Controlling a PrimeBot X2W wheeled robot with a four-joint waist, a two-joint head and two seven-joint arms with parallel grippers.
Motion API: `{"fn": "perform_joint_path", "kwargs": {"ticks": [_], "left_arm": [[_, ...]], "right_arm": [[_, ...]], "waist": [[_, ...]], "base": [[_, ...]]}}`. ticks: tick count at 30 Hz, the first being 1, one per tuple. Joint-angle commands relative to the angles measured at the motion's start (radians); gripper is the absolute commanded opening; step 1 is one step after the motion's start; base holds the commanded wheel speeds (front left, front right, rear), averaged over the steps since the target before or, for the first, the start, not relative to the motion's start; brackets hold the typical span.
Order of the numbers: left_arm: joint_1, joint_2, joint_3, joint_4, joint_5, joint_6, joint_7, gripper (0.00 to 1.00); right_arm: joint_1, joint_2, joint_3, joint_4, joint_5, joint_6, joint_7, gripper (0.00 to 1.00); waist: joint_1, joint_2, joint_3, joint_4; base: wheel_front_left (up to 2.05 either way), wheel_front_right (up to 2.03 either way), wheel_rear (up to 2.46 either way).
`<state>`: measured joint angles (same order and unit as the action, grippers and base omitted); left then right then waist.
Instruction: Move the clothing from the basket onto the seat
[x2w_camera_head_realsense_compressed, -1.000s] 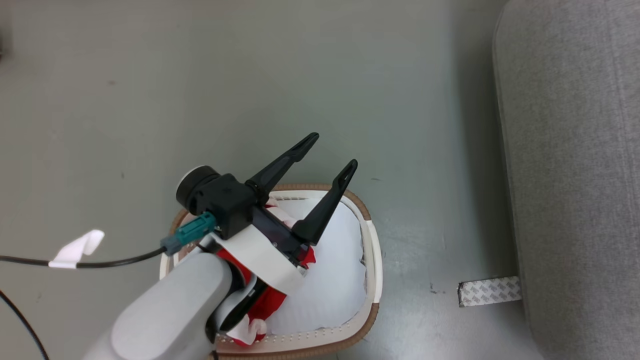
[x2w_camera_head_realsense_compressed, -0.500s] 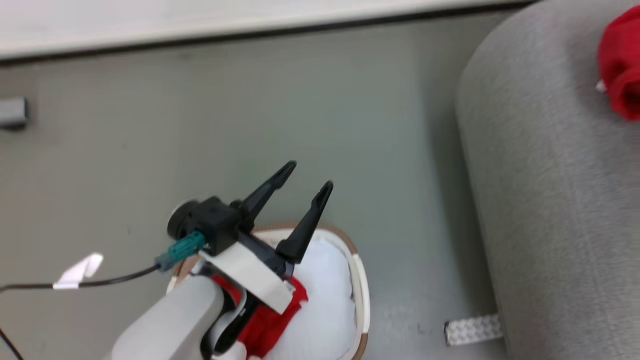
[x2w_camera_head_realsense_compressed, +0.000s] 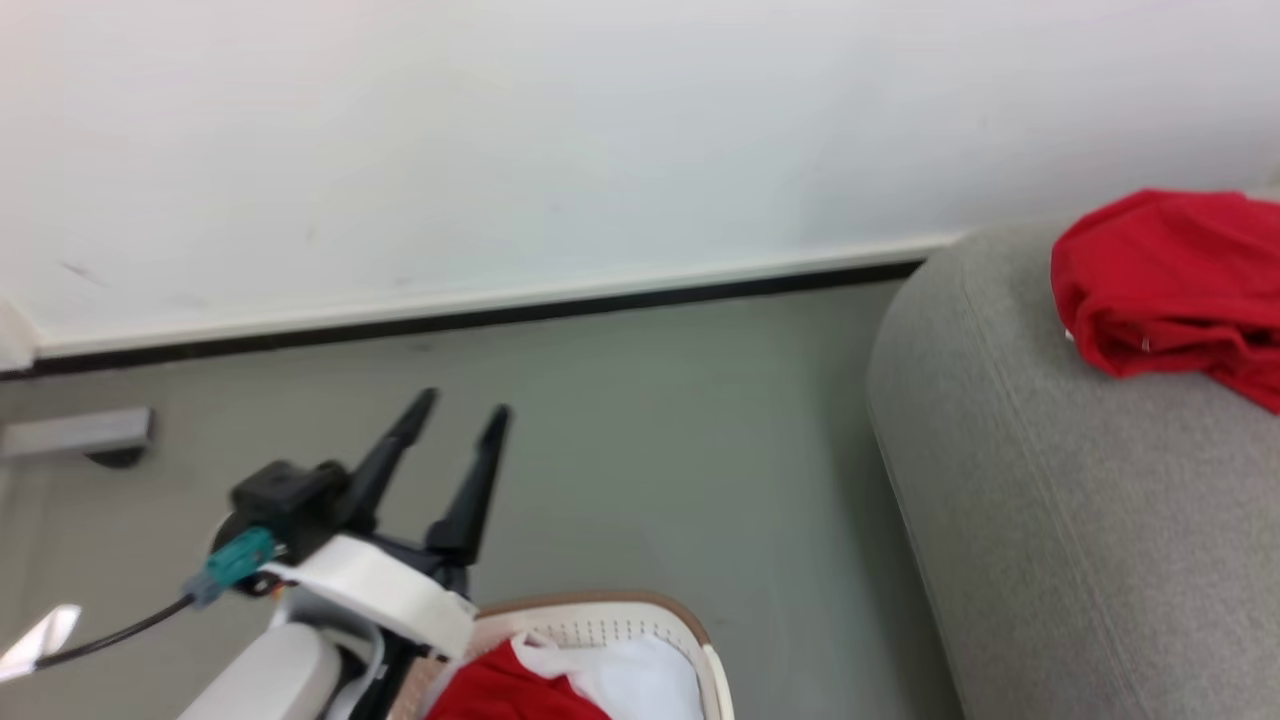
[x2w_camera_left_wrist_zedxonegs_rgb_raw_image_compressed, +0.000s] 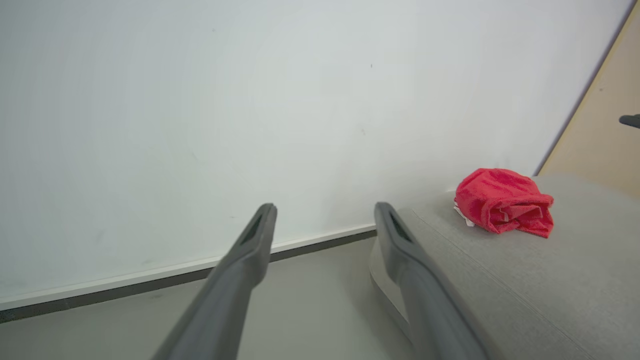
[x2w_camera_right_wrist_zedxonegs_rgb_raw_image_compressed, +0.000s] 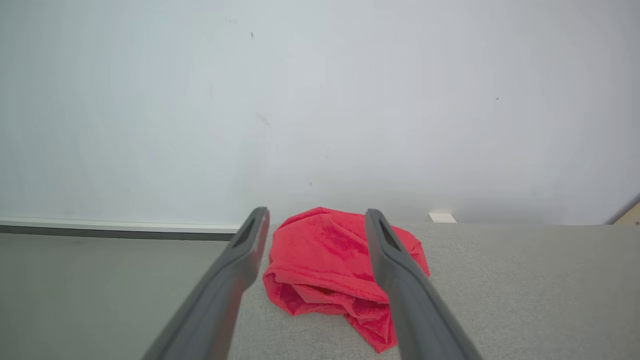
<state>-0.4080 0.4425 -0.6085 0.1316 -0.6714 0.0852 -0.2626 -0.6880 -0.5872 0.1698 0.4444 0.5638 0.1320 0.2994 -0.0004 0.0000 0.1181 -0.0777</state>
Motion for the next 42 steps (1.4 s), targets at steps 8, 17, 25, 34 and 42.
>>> {"fn": "perform_joint_path", "kwargs": {"ticks": [8,17,25,34,42], "left_arm": [[0.185,0.005,0.159,-0.059,-0.008,0.075,-0.002,1.00],[0.338,-0.056,0.317,-0.135,0.061,0.098,-0.002,1.00],[0.433,-0.163,0.423,-0.131,0.116,0.075,-0.002,1.00],[0.484,-0.253,0.509,-0.104,0.191,0.002,-0.002,1.00],[0.471,-0.293,0.546,-0.085,0.242,-0.044,-0.002,1.00]], "right_arm": [[0.234,0.121,-0.030,-0.181,0.029,-0.003,-0.180,1.00],[0.460,0.316,-0.118,-0.361,-0.105,-0.003,-0.310,1.00],[0.636,0.393,-0.114,-0.426,-0.170,-0.003,-0.422,1.00],[0.689,0.472,-0.035,-0.364,-0.245,-0.003,-0.499,1.00],[0.654,0.495,-0.031,-0.331,-0.252,-0.003,-0.526,1.00]], "waist": [[0.0004,0.0000,-0.139,0.064],[0.0004,0.0000,-0.155,0.089],[0.0004,0.0000,-0.143,0.098],[0.0004,0.0000,-0.116,0.090],[0.0004,0.0000,-0.110,0.091]], "base": [[0.00,0.00,0.00],[0.00,0.00,0.00],[0.00,0.00,0.00],[0.00,0.00,0.00],[0.00,0.00,0.00]]}}
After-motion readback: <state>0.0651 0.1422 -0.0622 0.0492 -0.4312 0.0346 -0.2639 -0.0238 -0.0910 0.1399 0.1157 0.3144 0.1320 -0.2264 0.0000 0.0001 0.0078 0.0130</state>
